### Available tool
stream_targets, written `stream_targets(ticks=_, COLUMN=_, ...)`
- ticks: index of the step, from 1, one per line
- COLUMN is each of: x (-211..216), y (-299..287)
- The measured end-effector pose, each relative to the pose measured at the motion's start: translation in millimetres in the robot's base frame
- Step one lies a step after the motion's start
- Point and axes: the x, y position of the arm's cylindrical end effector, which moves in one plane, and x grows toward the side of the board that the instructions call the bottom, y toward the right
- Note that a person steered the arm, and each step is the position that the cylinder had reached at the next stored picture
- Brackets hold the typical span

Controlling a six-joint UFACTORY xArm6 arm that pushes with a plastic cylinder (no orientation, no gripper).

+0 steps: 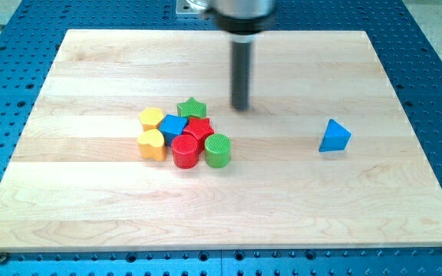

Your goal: Move the triangle towards the center of the board

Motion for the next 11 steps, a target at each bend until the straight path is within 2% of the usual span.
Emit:
stream_targets(ticks=2, x=-23.6, y=209.1)
stream_targets(ticks=3, x=38.0, y=224.5)
stream_targets(ticks=4, x=74.8, y=148.8)
stream_targets(ticks=6, x=106.1, y=94.9)
stream_targets(ticks=8, x=37.8, y=4.9)
stream_targets(ticks=9, x=30.9, y=-18.8)
stream_targets(ticks=10, x=55.1, y=-27.2)
stream_targets(ticks=11, x=27.2, y=-50.4)
